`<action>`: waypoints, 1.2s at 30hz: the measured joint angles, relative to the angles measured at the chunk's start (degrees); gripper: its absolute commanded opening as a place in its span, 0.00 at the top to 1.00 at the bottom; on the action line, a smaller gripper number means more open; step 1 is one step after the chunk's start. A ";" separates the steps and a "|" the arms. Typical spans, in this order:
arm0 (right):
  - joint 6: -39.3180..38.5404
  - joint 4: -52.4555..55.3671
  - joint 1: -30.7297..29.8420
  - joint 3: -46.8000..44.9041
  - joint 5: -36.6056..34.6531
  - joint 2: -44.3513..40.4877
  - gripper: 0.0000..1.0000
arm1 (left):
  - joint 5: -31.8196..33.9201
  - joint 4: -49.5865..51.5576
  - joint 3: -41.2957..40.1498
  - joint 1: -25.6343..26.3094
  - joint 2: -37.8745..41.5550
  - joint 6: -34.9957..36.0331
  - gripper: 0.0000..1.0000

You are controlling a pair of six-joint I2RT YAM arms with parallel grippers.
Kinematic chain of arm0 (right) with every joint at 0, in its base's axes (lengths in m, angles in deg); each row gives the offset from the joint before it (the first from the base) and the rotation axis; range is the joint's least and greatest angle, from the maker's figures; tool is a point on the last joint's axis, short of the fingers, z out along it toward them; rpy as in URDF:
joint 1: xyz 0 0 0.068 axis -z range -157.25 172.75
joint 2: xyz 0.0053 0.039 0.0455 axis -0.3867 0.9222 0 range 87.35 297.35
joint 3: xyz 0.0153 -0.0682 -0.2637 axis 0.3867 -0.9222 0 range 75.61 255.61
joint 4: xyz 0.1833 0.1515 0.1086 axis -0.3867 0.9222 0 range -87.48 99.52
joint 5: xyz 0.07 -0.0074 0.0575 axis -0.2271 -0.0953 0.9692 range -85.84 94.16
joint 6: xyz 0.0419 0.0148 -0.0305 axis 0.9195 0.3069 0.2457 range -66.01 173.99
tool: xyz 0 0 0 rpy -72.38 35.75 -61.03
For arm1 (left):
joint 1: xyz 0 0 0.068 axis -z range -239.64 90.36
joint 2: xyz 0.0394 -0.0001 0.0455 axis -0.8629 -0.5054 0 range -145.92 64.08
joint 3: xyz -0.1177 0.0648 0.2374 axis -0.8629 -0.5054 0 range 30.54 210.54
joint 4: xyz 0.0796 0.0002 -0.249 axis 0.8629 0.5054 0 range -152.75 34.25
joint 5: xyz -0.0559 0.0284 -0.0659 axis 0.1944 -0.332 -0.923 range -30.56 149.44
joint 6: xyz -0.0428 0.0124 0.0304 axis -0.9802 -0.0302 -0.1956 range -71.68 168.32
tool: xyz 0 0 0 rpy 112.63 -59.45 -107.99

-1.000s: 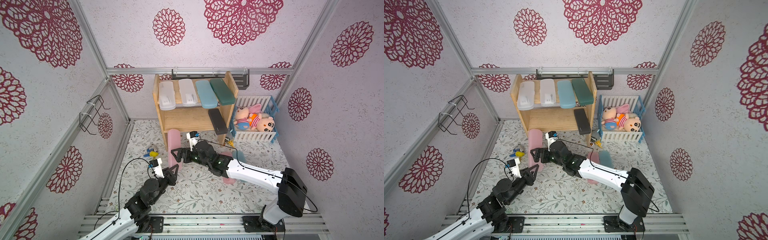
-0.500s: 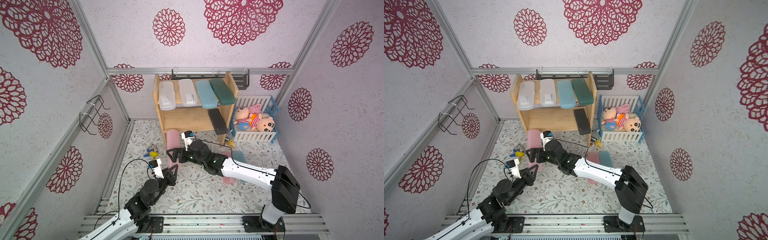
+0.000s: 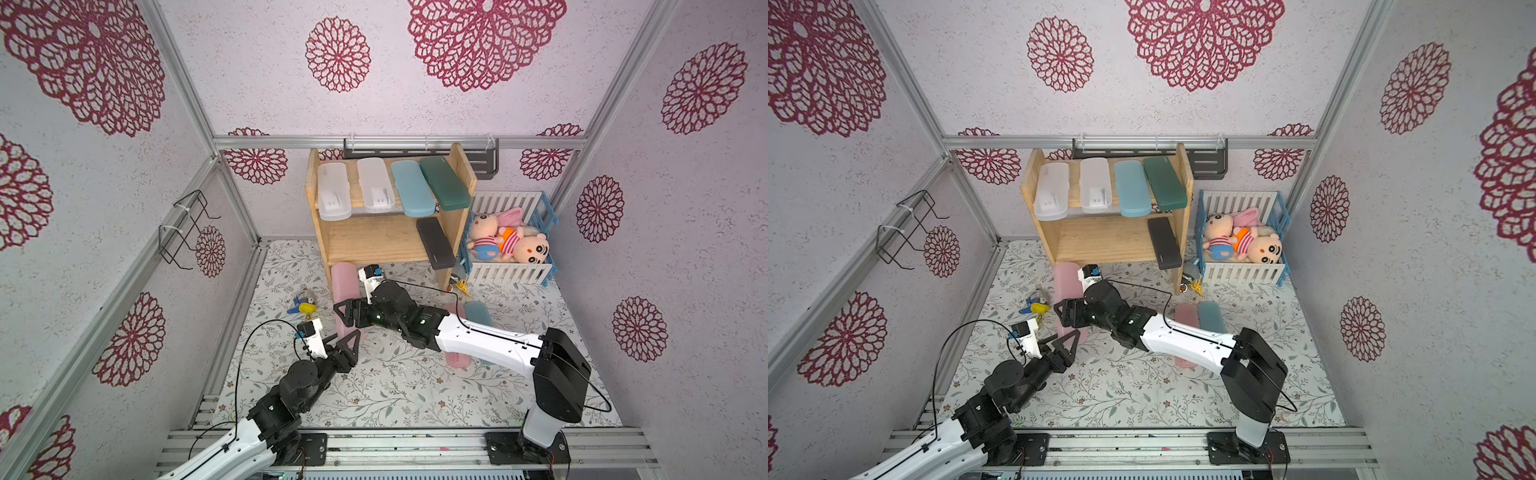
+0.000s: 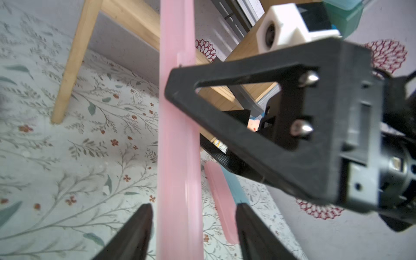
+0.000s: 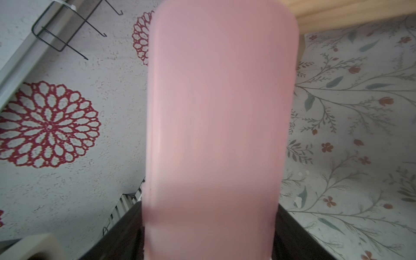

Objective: Remove the pencil cases from the shelf
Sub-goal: Pick up the pencil case from the shelf, then place the pencil case at the center of the board.

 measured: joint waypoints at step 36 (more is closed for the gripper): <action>-6.73 17.27 17.90 -24.06 -4.50 -5.77 0.41 | 6.56 4.57 -0.02 0.39 1.33 -1.38 0.03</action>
